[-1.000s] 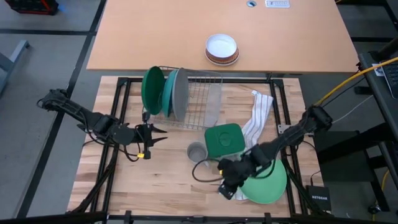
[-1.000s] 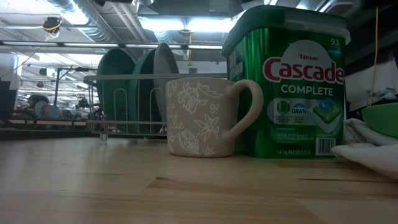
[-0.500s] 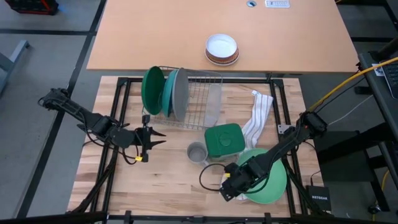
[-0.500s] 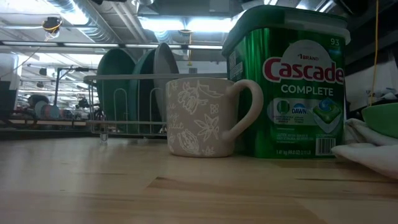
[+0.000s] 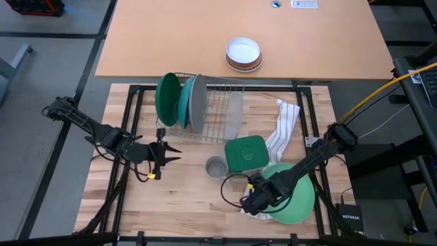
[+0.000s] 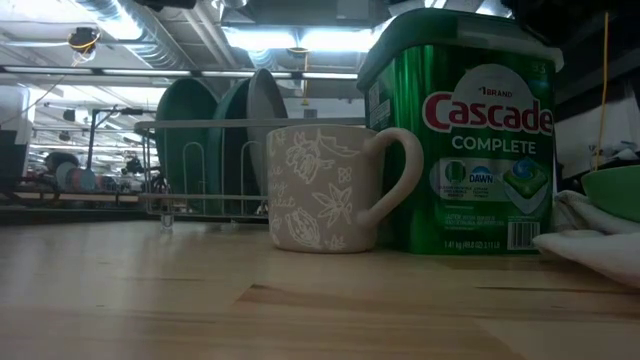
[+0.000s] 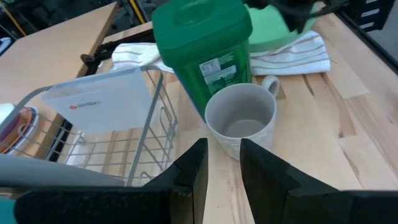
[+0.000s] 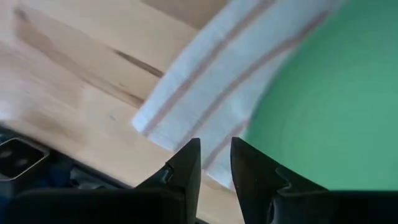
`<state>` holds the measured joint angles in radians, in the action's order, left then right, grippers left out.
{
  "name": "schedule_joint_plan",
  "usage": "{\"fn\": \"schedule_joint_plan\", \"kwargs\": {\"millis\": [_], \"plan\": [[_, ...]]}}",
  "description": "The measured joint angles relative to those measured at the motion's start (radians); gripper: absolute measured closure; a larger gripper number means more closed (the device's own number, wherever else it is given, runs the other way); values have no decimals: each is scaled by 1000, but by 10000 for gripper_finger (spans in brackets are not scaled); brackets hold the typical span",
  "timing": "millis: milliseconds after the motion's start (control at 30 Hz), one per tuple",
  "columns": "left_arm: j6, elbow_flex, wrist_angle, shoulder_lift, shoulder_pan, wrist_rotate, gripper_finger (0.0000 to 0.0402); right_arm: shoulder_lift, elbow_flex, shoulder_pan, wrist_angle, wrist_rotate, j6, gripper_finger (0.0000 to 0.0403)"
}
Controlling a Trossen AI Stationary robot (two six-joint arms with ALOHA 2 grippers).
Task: Sort dishes
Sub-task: Put the light green plate in the dish rack
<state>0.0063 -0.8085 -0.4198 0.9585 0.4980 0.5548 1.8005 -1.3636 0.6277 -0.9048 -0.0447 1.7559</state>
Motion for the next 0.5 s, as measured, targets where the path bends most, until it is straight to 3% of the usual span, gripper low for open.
{"fn": "schedule_joint_plan", "kwargs": {"millis": [167, 500], "plan": [[-2, 0, -9, 0, 0, -22, 318, 30, 0, 0, -20, -51, 24, 313], [-8, 0, -16, 0, 0, -29, 318, 58, 0, 0, -77, -33, 47, 313]]}}
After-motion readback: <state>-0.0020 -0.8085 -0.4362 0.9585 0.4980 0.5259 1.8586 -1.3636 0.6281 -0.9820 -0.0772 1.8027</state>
